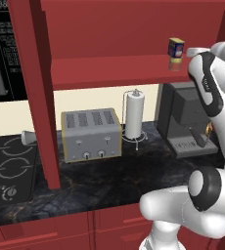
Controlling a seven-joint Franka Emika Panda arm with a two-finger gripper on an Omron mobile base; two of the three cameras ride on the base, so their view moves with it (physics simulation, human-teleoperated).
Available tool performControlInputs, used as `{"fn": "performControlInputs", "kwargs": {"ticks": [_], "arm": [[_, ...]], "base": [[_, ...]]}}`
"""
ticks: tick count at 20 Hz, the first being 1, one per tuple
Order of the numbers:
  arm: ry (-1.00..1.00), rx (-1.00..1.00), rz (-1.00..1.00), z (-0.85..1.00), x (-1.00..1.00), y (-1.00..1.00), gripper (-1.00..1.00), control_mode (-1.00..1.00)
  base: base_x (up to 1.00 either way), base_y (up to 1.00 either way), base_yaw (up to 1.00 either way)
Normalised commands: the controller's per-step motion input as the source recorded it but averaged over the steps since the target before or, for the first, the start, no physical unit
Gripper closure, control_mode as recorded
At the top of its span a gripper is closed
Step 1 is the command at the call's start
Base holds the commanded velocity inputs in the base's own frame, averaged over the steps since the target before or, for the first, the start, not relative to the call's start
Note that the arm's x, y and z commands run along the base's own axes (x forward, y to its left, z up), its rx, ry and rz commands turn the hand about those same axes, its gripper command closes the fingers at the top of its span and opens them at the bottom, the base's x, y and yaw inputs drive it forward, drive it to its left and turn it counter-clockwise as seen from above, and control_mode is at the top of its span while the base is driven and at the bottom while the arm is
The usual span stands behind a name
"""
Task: Stack two cans on top of the other two cans in the cabinet.
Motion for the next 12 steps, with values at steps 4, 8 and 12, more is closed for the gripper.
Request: {"fn": "performControlInputs", "kwargs": {"ticks": [4, 8, 12], "arm": [[0.03, 0.00, 0.00, 0.00, 0.00, -0.16, -1.00, -1.00], [0.02, 0.00, 0.00, 0.00, 0.00, -0.15, -1.00, -1.00], [0.02, 0.00, 0.00, 0.00, 0.00, -0.14, -1.00, -1.00]], "base": [[0.00, 0.00, 0.00], [0.00, 0.00, 0.00], [0.00, 0.00, 0.00]]}}
